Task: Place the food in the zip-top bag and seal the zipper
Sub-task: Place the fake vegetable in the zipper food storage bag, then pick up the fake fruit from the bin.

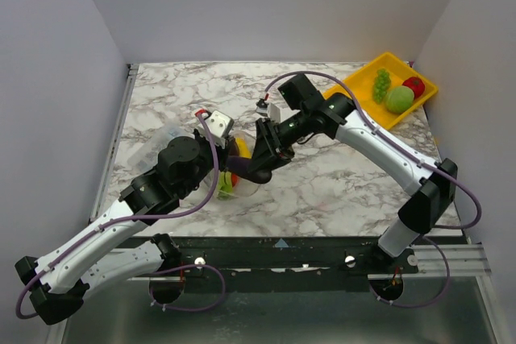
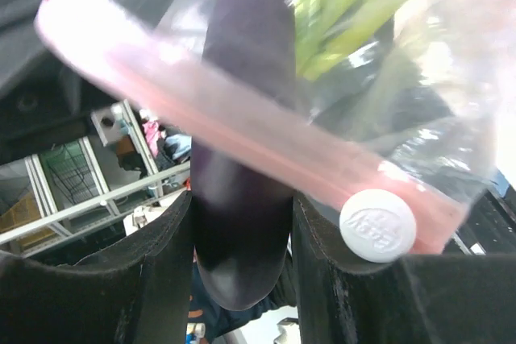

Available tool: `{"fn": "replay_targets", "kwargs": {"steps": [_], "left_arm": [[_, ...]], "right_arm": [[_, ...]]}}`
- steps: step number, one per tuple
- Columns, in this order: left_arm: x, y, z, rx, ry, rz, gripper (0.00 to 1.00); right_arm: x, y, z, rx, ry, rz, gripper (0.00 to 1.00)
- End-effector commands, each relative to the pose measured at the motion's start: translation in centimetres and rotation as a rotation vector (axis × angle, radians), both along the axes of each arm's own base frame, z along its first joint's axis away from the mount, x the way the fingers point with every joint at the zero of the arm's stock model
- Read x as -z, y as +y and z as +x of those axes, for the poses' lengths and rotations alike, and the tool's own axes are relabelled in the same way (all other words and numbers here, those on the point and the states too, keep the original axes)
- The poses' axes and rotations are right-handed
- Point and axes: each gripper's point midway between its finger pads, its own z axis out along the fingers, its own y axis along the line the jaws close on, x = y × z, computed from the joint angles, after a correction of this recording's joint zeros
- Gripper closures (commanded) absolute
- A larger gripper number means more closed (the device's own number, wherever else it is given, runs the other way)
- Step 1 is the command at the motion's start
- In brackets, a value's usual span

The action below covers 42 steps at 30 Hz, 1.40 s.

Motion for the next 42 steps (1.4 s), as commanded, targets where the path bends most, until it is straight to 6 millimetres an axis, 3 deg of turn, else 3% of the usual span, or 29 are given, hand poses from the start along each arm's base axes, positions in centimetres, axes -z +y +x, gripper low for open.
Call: {"fn": "replay_targets", "kwargs": {"steps": [1, 3, 8, 12, 22, 29, 31, 34, 38, 42], "left_arm": [[-2.2, -0.4, -0.4, 0.026, -0.032, -0.060, 1.00], [-2.3, -0.4, -0.4, 0.027, -0.033, -0.064, 1.00], [-2.4, -0.2, -0.5, 0.024, -0.037, -0.067, 1.00], [-2.4, -0.2, -0.5, 0.025, -0.038, -0.069, 1.00], [-2.6, -0.1, -0.6, 0.024, -0.041, -0.070, 1.00], [-2.6, -0.1, -0.6, 0.022, -0.042, -0.068, 1.00], [-2.5, -0.1, -0.5, 0.022, -0.041, -0.068, 1.00], [-2.4, -0.2, -0.5, 0.024, -0.036, -0.064, 1.00], [-2.2, -0.5, -0.4, 0.029, -0.027, -0.059, 1.00], [-2.0, -0.6, -0.4, 0.030, -0.019, -0.053, 1.00]], "right_arm": [[1.0, 0.3, 0.5, -0.008, 0.027, -0.091, 0.82], [1.0, 1.0, 1.0, 0.009, 0.033, -0.078, 0.78], [0.0, 2.7, 1.9, 0.073, 0.042, 0.027, 0.43], [0.5, 2.6, 2.0, 0.067, 0.018, 0.018, 0.29], [0.2, 1.3, 2.8, 0.093, -0.114, -0.036, 0.26], [-1.6, -1.5, 5.6, 0.234, -0.403, -0.105, 0.27], [-2.4, -3.8, 7.4, 0.345, -0.539, -0.174, 0.28], [-3.3, -9.6, 10.9, 0.592, -0.748, -0.368, 0.28], [-4.5, -17.1, 12.9, 0.863, -0.964, -0.547, 0.28], [-3.0, -25.4, 13.9, 1.136, -1.143, -0.879, 0.23]]}}
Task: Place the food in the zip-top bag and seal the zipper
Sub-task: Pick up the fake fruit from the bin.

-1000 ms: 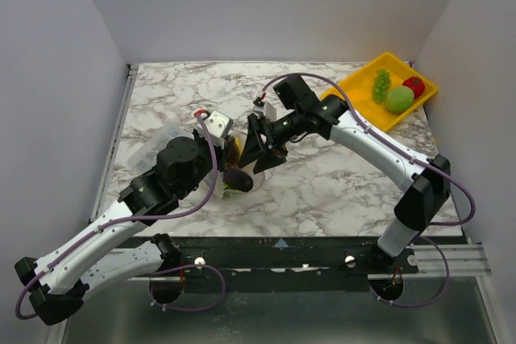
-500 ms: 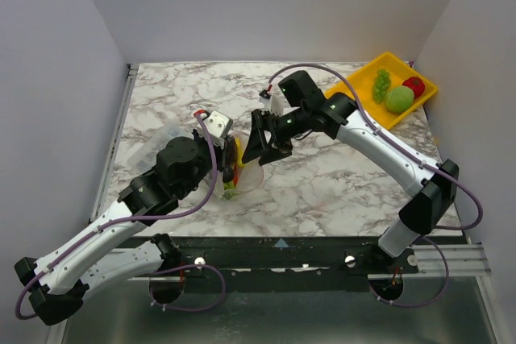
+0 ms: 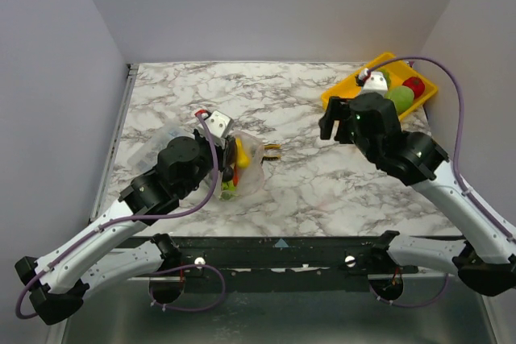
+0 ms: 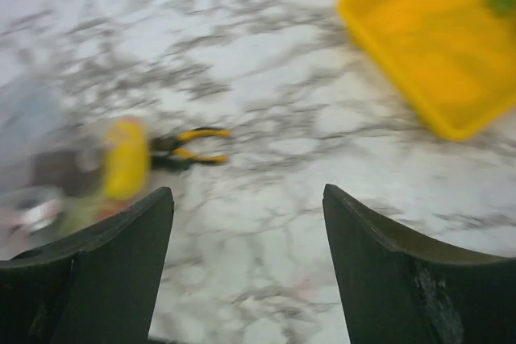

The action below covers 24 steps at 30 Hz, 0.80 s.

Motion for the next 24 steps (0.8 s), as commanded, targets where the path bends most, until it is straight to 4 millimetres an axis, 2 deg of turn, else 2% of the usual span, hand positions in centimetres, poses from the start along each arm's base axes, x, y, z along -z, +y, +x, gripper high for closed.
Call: {"fn": "replay_targets", "kwargs": {"steps": [1, 3, 5, 12, 16, 20, 24], "left_arm": [[-1.9, -0.6, -0.2, 0.027, -0.020, -0.048, 1.00], [-1.8, -0.6, -0.1, 0.023, -0.019, -0.045, 1.00], [-1.7, -0.6, -0.1, 0.022, -0.019, -0.043, 1.00], [-1.7, -1.0, -0.3, 0.040, -0.007, -0.049, 1.00], [-1.7, -1.0, -0.4, 0.045, -0.003, -0.046, 1.00], [-1.8, -1.1, -0.4, 0.047, -0.004, -0.053, 1.00], [-1.9, -1.4, -0.7, 0.069, 0.009, -0.064, 1.00]], "right_arm": [[2.1, -11.0, 2.8, 0.527, -0.192, -0.395, 0.22], [3.0, -13.0, 3.3, 0.634, -0.201, -0.474, 0.20], [4.0, -13.8, 4.6, 0.671, -0.187, -0.507, 0.20], [10.1, -17.5, 12.2, 0.753, -0.041, -0.447, 0.20], [13.9, -21.5, 16.6, 0.851, 0.048, -0.455, 0.20], [16.4, -23.8, 20.8, 0.880, 0.119, -0.363, 0.19], [18.1, -26.4, 24.1, 0.934, 0.141, -0.317, 0.15]]}}
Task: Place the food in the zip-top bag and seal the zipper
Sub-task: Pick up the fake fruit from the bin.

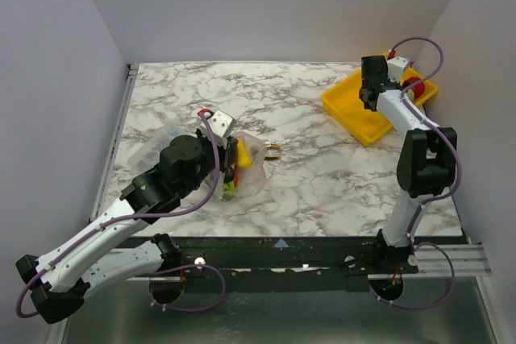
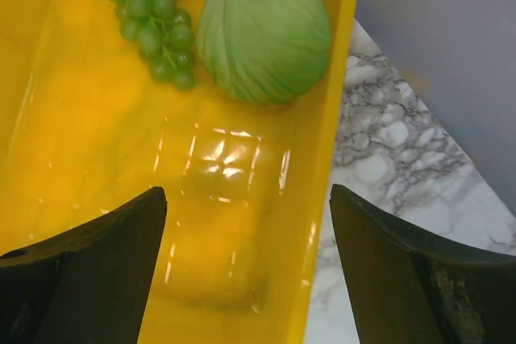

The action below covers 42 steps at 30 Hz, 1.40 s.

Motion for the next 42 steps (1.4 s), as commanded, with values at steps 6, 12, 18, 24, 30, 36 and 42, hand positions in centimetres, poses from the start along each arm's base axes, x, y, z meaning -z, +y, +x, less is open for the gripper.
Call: {"fn": "replay_targets", "kwargs": {"steps": [6, 12, 18, 24, 30, 36, 42], "left_arm": [[-2.3, -1.2, -0.9, 0.068, -0.002, -0.072, 1.00], [-2.5, -1.1, -1.0, 0.067, -0.005, -0.073, 1.00], [-2.3, -0.9, -0.7, 0.052, -0.008, -0.061, 1.00], [-2.0, -1.0, -0.5, 0.049, -0.003, -0.052, 1.00], [-1.9, -1.1, -0.4, 0.047, -0.001, -0.047, 1.00], [-1.8, -1.3, -0.5, 0.057, 0.006, -0.052, 1.00], [-1.7, -1.3, -0.4, 0.056, 0.008, -0.048, 1.00]], "right_arm": [[0.6, -2.4, 7.8, -0.006, -0.180, 0.232, 0.14], [0.4, -1.8, 13.0, -0.108, -0.258, 0.227, 0.14], [1.8, -2.8, 17.2, -0.127, -0.227, 0.146, 0.15], [4.0, -4.0, 18.0, -0.079, -0.190, 0.093, 0.16], [7.9, -4.7, 17.1, -0.068, -0.099, 0.089, 0.25], [11.7, -5.0, 15.8, -0.047, -0.016, 0.106, 0.32], [13.2, -5.1, 15.7, -0.073, 0.032, 0.090, 0.53]]}}
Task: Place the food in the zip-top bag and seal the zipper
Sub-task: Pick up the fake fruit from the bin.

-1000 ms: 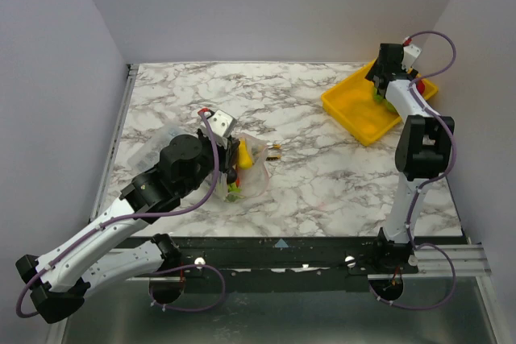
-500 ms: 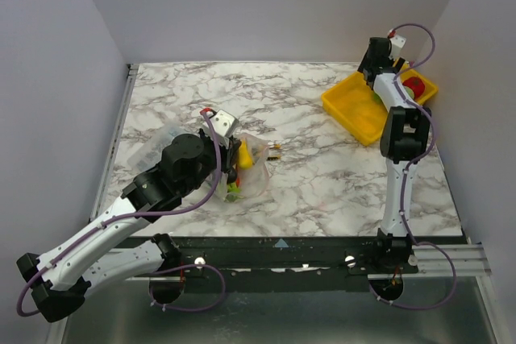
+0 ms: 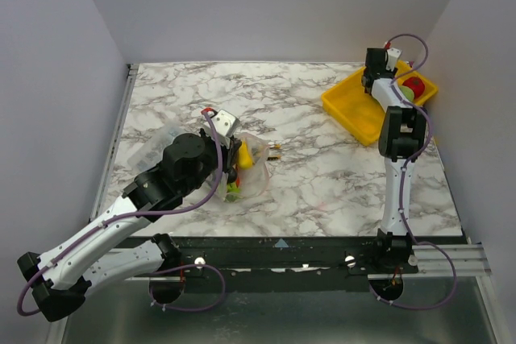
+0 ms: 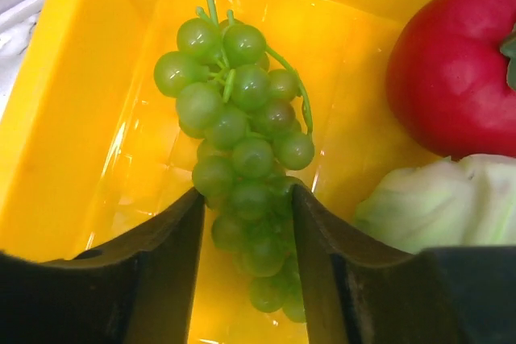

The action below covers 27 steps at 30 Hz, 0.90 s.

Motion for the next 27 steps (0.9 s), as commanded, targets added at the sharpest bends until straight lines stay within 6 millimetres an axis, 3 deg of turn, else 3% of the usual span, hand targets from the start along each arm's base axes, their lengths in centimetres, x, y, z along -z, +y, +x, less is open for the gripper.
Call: {"fn": "replay_targets", "kwargs": {"steps": [1, 3, 5, 8, 13, 15, 20, 27], "left_arm": [[-1.9, -0.4, -0.1, 0.015, -0.025, -0.040, 1.00], [-1.8, -0.5, 0.0, 0.015, -0.022, -0.036, 1.00], [-1.6, -0.6, 0.0, 0.015, -0.017, -0.032, 1.00], [-1.5, -0.7, 0.1, 0.015, -0.013, -0.027, 1.00], [-1.4, -0.4, 0.3, -0.001, -0.017, -0.019, 1.00], [-1.4, -0.2, 0.4, -0.011, -0.020, -0.015, 1.00], [-1.6, 0.1, 0.4, -0.022, -0.033, -0.022, 1.00], [-1.3, 0.2, 0.7, -0.035, -0.032, -0.014, 1.00]], "right_arm": [[2.9, -0.4, -0.9, -0.008, 0.089, -0.011, 0.62], [2.1, -0.1, -0.7, -0.031, 0.084, -0.014, 0.79], [0.9, 0.7, -0.4, -0.074, 0.065, 0.001, 0.89], [-2.0, 2.3, -0.9, -0.116, 0.023, 0.005, 0.99], [-7.6, 5.0, -3.9, -0.151, -0.082, 0.093, 1.00], [-8.1, 6.2, -6.3, -0.175, -0.099, 0.164, 1.00], [-12.0, 9.8, -12.2, -0.273, -0.192, 0.344, 1.00], [-15.2, 16.6, -23.2, -0.502, -0.213, 0.593, 1.00]]}}
